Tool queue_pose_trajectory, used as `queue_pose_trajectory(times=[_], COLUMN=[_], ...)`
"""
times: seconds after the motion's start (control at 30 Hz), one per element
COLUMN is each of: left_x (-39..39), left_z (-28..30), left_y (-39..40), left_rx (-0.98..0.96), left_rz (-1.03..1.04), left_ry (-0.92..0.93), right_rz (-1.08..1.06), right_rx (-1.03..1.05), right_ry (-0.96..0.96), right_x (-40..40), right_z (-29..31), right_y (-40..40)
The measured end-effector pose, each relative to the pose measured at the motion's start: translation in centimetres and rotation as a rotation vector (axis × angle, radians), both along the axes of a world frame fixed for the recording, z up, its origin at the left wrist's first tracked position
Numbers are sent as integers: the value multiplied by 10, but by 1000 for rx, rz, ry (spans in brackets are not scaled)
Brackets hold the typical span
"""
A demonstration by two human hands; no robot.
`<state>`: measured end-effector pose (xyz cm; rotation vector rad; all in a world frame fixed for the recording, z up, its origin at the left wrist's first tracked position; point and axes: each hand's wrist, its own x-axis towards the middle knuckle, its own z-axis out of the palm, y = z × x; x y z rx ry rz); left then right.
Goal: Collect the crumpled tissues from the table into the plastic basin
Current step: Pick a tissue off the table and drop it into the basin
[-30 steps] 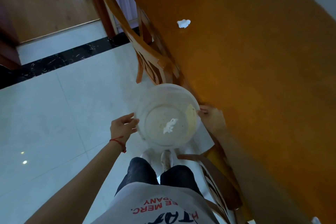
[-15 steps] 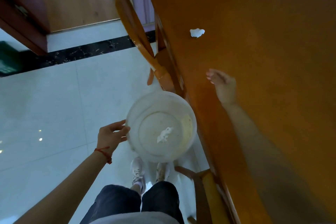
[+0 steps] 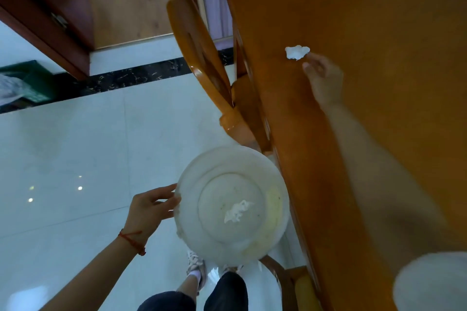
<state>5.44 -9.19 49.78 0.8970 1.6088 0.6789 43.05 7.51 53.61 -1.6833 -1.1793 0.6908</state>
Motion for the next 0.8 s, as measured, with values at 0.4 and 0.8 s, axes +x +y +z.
queue_pose_trajectory(times=[0.4, 0.8], left_x=[2, 4], left_z=[4, 5], left_y=[-1, -1], left_rx=[35, 24], left_rz=[10, 4], left_ry=[21, 22], right_rz=[209, 271], right_rx=[-67, -75], right_ry=[-394, -414], right_x=[3, 4], right_z=[-34, -45], right_y=[62, 7])
